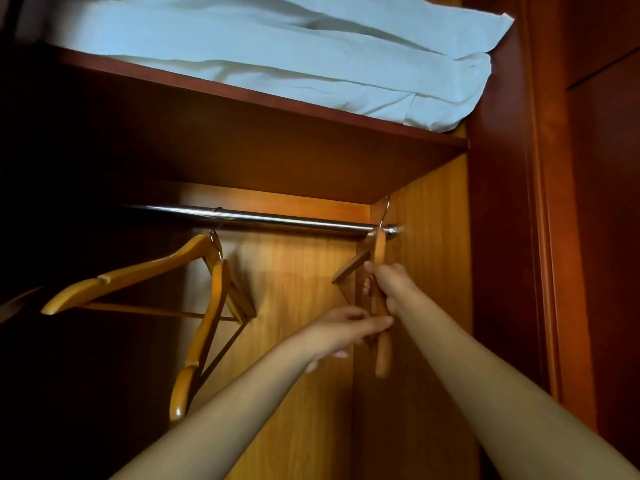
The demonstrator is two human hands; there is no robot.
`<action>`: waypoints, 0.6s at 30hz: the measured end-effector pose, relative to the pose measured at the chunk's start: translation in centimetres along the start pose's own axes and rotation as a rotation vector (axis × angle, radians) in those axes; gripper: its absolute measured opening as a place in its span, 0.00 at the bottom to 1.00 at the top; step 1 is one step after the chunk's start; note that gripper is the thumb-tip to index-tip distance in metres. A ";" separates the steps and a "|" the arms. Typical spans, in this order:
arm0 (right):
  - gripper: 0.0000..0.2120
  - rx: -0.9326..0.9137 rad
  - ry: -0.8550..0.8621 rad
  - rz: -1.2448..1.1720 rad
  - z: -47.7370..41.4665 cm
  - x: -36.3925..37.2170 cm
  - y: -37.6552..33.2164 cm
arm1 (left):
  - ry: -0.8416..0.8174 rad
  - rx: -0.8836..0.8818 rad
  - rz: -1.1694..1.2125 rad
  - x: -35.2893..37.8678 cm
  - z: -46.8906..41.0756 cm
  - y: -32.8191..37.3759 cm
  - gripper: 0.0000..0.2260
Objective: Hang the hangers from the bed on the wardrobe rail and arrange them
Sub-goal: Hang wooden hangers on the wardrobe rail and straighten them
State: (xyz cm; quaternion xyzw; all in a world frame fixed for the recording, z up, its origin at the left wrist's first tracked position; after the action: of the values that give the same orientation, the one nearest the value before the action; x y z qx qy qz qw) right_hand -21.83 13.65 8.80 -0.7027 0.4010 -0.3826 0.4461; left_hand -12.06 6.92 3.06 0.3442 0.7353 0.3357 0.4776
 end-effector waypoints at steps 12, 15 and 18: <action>0.08 -0.011 -0.079 0.112 -2.8 -0.6 0.4 | -0.020 -0.114 0.470 -0.2 -2.3 0.3 0.19; 0.07 -0.046 -0.078 0.102 -3.2 -0.4 -0.1 | -0.005 -0.109 0.426 -0.6 -3.1 0.2 0.18; 0.09 -0.040 -0.091 0.122 -3.5 0.0 -0.3 | 0.026 -0.114 0.390 -1.4 -4.0 0.1 0.18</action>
State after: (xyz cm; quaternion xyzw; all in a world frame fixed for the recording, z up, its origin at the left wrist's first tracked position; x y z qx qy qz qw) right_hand -24.87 12.60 10.17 -0.7023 0.4300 -0.3141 0.4725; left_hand -15.33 5.14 5.08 0.4482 0.6406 0.4672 0.4128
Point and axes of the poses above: each hand's wrist, its own z-axis away from the middle knuckle, its own x-axis out of the palm, y = z × x, the point moved 6 cm from there along -z, towards the middle knuckle, and after that the axes turned 3 degrees about -z, right-handed, at the moved point
